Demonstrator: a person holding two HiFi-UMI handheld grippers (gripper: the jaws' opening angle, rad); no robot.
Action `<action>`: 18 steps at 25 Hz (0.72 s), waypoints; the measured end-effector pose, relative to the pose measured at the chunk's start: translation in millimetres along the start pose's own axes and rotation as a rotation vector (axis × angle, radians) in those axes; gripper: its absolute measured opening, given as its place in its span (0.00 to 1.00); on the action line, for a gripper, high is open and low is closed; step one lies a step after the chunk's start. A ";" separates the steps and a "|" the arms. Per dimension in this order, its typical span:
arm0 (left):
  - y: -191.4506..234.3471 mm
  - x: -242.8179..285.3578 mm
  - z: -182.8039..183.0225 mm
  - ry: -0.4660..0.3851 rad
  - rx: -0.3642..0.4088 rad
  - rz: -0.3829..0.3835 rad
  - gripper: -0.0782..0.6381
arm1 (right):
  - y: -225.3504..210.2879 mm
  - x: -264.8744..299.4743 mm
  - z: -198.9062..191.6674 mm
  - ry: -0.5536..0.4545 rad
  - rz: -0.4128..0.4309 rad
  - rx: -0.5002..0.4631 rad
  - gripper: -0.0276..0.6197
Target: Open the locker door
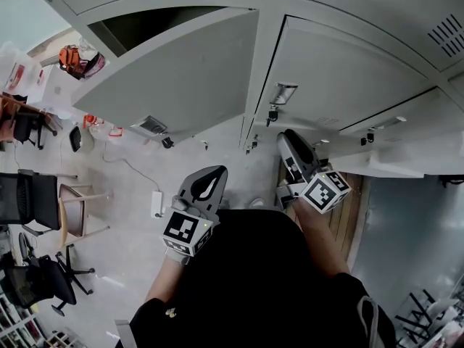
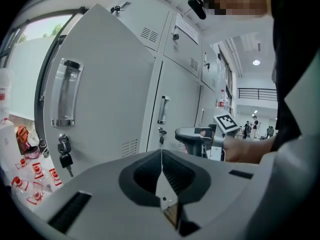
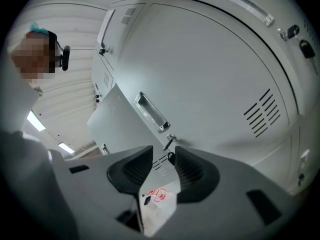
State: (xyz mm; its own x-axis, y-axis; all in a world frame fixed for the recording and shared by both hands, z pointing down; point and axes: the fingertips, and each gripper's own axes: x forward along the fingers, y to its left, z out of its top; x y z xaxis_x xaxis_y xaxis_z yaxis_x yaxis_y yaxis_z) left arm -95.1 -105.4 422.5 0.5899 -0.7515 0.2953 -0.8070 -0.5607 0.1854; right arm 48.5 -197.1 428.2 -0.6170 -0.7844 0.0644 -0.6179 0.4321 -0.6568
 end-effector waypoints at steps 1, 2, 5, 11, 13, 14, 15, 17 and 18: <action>4.5 0.7 0.4 0.000 -0.003 -0.002 0.14 | -1.1 6.1 0.6 0.002 -0.002 0.006 0.24; 9.0 1.5 0.9 -0.002 -0.006 -0.003 0.14 | -2.1 11.9 0.8 0.004 0.002 0.010 0.24; 21.0 3.8 1.8 -0.008 -0.009 -0.003 0.14 | -4.2 25.7 0.2 0.008 0.020 0.028 0.26; 40.8 2.4 2.9 -0.023 -0.014 0.002 0.14 | -2.7 46.7 -0.8 0.007 0.031 0.137 0.28; 45.2 0.5 3.6 -0.027 -0.014 0.003 0.14 | -2.4 51.8 -1.5 -0.002 0.043 0.185 0.27; 46.5 -0.5 3.9 -0.029 -0.012 0.002 0.14 | -2.5 53.1 -2.3 -0.006 0.046 0.207 0.26; 47.4 -1.4 4.2 -0.031 -0.009 0.000 0.14 | -3.0 53.5 -3.1 -0.011 0.042 0.222 0.23; 49.1 -3.3 3.1 -0.030 -0.010 -0.006 0.14 | -5.4 52.5 -4.4 -0.023 0.025 0.239 0.17; 50.2 -4.0 1.8 -0.028 -0.013 -0.008 0.14 | -6.9 51.6 -5.1 -0.029 0.020 0.253 0.16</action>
State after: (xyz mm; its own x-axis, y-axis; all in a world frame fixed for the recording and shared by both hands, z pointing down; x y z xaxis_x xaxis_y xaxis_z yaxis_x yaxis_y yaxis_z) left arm -137.9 -131.2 428.9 0.5965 -0.7567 0.2674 -0.8026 -0.5620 0.2001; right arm 18.4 -238.3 439.8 -0.6110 -0.7911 0.0304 -0.4620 0.3251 -0.8252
